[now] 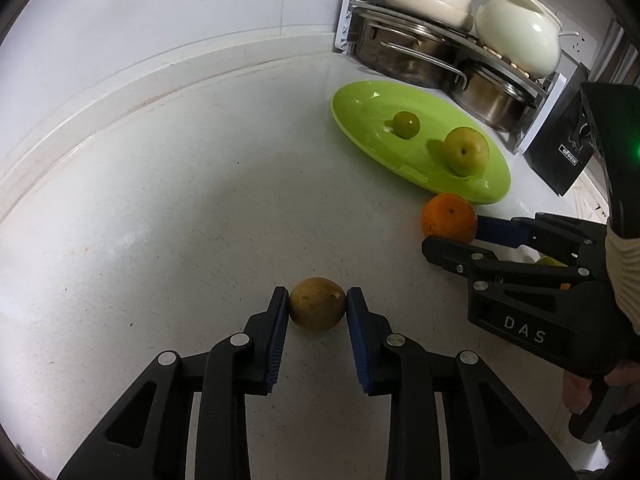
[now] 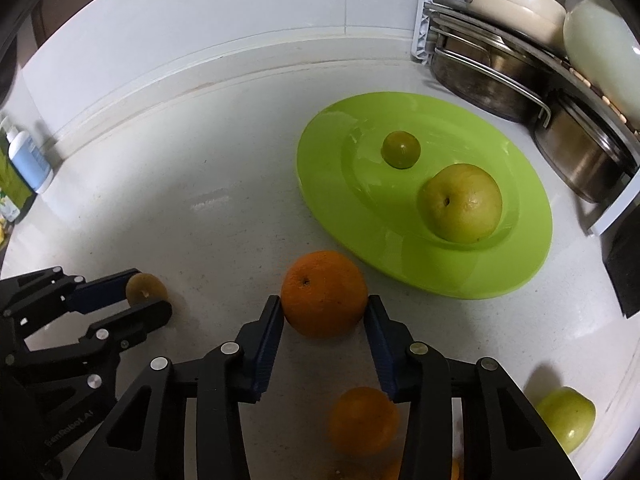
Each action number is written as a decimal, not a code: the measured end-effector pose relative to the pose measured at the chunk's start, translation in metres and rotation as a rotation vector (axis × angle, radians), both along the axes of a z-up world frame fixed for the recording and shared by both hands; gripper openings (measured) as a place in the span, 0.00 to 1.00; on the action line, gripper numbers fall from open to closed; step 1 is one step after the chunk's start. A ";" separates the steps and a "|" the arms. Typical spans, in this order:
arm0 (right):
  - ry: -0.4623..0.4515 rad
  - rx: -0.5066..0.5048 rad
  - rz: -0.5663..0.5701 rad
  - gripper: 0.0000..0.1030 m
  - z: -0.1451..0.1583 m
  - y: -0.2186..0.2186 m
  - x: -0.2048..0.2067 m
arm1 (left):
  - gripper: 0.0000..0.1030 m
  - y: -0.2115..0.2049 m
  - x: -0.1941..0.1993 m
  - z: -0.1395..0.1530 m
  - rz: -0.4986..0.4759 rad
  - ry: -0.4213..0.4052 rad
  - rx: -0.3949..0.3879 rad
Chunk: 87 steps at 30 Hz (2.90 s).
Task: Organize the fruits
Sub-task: 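Grasp the brown kiwi with the left tool while the right tool grasps an orange, then carry the kiwi and orange over the green plate and open both tools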
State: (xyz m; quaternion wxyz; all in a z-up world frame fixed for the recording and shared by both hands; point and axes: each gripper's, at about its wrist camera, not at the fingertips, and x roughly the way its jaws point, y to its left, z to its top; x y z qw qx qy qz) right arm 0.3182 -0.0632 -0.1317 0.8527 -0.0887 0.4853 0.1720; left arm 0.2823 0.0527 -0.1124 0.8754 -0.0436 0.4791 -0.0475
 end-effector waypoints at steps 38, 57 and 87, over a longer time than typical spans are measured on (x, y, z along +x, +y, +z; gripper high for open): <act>-0.180 0.123 -0.071 0.41 0.092 -0.043 -0.056 | 0.29 -0.037 -0.030 0.091 -0.113 -0.243 0.011; -0.239 0.128 -0.122 0.41 0.124 -0.070 -0.027 | 0.29 -0.066 0.005 0.128 -0.171 -0.324 0.030; -0.141 0.048 -0.100 0.41 0.102 -0.069 0.097 | 0.29 -0.077 0.148 0.093 -0.220 -0.176 0.036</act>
